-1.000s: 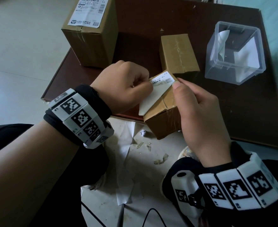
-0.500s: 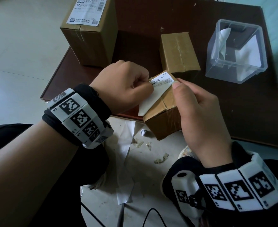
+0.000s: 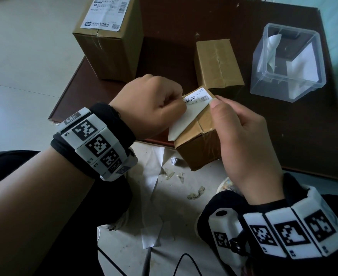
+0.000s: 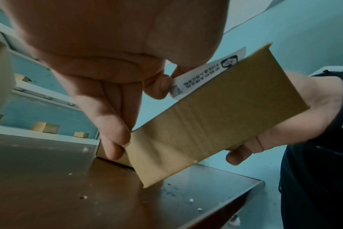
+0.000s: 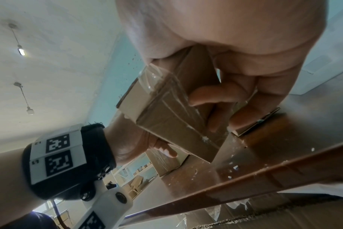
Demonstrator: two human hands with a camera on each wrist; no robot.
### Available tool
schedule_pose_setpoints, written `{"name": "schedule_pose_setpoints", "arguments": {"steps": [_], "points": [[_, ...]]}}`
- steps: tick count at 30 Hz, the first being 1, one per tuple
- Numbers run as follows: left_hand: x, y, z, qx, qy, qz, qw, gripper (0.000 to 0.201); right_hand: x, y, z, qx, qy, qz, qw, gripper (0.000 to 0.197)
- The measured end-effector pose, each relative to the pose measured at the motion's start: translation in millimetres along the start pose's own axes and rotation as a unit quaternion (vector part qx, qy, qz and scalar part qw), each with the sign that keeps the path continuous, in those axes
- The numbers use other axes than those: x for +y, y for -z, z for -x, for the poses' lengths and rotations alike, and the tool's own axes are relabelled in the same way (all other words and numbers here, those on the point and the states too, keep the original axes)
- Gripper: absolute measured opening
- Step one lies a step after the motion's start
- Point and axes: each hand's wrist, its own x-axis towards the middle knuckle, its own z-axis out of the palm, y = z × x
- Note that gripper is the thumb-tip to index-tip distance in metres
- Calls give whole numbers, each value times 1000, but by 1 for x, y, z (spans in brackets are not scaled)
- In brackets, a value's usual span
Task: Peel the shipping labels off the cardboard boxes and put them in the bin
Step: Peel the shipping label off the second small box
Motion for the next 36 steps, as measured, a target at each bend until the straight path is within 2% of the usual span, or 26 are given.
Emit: {"name": "schedule_pose_setpoints", "arguments": {"steps": [8,16,19,23,27,36], "points": [[0,0,0,-7,-6,3,1000,31,1,-1,-1,6,8,15,1000,33],[1,0,1,-7,-3,5,1000,31,3,0,0,11,17,7,1000,44],[1,0,1,-5,-3,5,1000,31,1,0,-1,1,19,8,1000,39],[0,-1,1,0,-3,6,1000,32,-2,-3,1,28,45,35,998,54],[-1,1,0,4,-3,1,1000,32,-1,-4,1,22,37,37,998,73],[0,1,1,-3,-2,-1,1000,34,0,-3,0,16,24,43,999,71]]}}
